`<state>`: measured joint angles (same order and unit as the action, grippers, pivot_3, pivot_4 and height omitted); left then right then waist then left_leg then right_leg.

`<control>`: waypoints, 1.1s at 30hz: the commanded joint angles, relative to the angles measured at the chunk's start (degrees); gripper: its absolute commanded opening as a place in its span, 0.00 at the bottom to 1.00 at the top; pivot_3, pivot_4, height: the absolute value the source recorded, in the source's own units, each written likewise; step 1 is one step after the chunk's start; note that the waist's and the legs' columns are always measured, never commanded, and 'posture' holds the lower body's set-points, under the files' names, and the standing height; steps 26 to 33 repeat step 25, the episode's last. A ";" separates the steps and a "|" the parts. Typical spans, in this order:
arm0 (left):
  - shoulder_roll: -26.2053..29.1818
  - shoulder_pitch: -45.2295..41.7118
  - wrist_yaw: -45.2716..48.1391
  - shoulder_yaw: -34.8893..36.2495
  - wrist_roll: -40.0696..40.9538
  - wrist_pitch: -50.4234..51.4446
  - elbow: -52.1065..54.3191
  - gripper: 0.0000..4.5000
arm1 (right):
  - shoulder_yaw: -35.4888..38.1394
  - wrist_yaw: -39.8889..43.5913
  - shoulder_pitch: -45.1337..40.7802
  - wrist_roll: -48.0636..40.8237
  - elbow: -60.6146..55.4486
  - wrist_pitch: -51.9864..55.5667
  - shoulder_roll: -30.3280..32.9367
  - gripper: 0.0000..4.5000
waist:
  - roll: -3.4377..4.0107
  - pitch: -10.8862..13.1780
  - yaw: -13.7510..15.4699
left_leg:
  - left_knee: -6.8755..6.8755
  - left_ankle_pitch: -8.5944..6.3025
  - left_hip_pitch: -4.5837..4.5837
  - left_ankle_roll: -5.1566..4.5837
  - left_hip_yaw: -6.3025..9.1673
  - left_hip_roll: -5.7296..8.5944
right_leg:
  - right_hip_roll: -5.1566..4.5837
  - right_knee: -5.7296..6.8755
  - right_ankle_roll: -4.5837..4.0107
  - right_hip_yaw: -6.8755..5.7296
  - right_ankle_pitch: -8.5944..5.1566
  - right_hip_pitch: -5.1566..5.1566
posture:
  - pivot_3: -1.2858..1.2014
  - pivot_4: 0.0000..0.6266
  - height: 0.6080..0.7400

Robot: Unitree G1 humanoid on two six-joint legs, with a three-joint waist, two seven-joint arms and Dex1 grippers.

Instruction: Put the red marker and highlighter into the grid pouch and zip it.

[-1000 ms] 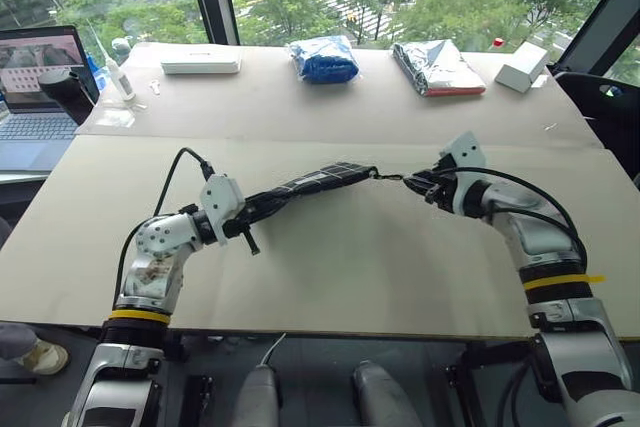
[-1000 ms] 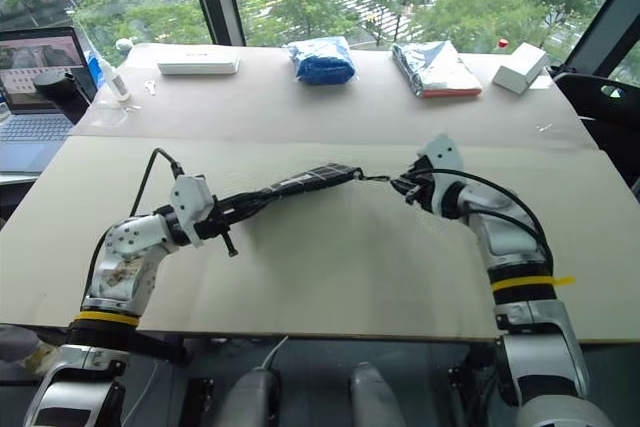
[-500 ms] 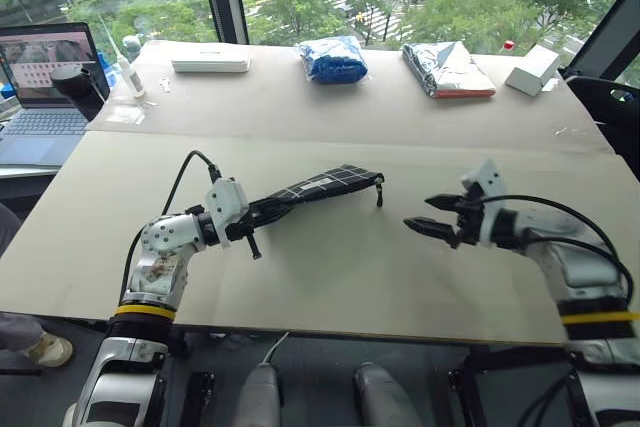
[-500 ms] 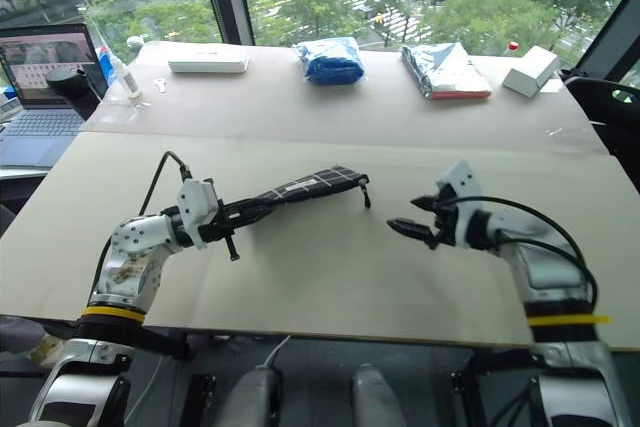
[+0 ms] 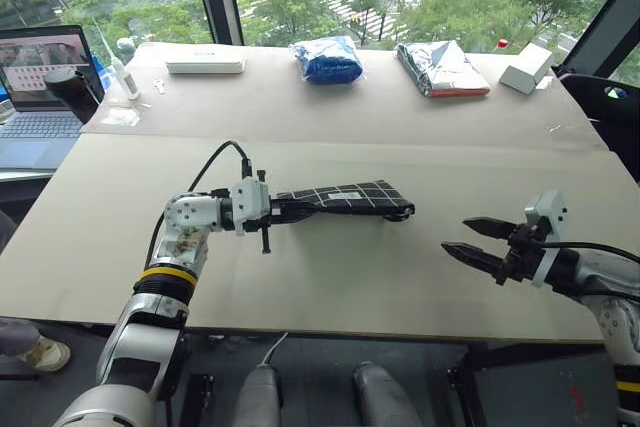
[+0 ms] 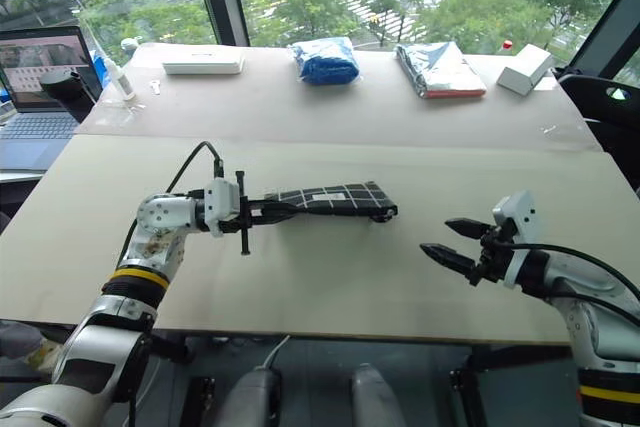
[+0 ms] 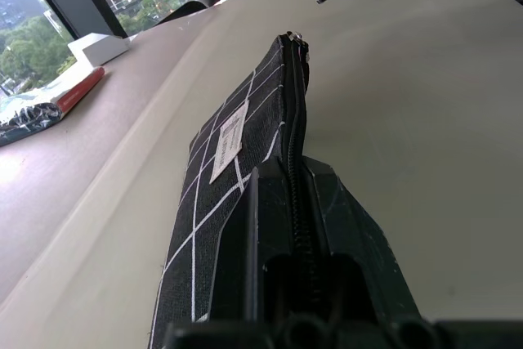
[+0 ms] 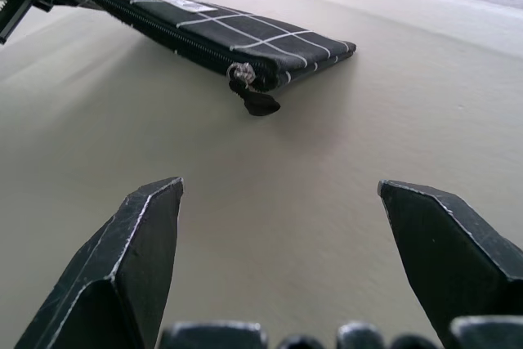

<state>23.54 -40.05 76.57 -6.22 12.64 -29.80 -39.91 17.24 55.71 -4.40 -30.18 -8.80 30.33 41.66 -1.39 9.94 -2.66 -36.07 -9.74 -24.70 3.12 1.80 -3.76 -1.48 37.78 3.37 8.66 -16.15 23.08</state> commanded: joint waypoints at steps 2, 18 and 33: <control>-0.05 -0.27 0.52 0.71 0.38 -0.55 0.17 0.45 | 0.41 -2.00 0.22 -0.72 -2.37 -0.46 -0.61 0.94 | 0.00 0.00 0.06 | -0.01 0.00 -0.01 0.00 0.00 0.01 | -0.01 0.00 0.00 0.00 0.00 0.00 | 0.52 0.24 1.00; 7.28 28.06 -30.49 18.30 13.25 51.36 43.40 0.83 | -1.49 -0.40 -9.24 1.46 13.26 -5.30 -0.83 0.94 | -0.01 0.01 -0.81 | 0.03 0.00 0.07 0.00 0.00 -0.06 | 0.00 0.14 -0.03 0.00 0.01 0.03 | 0.52 0.24 1.00; 4.34 32.98 -39.05 23.92 15.99 55.12 48.95 0.83 | -6.11 -0.11 -15.51 3.55 20.01 -8.05 -5.20 0.94 | -0.02 0.00 -0.11 | -0.07 0.00 0.12 0.00 -0.01 -0.05 | -0.01 0.10 0.00 0.00 -0.01 -0.06 | 0.52 0.24 1.00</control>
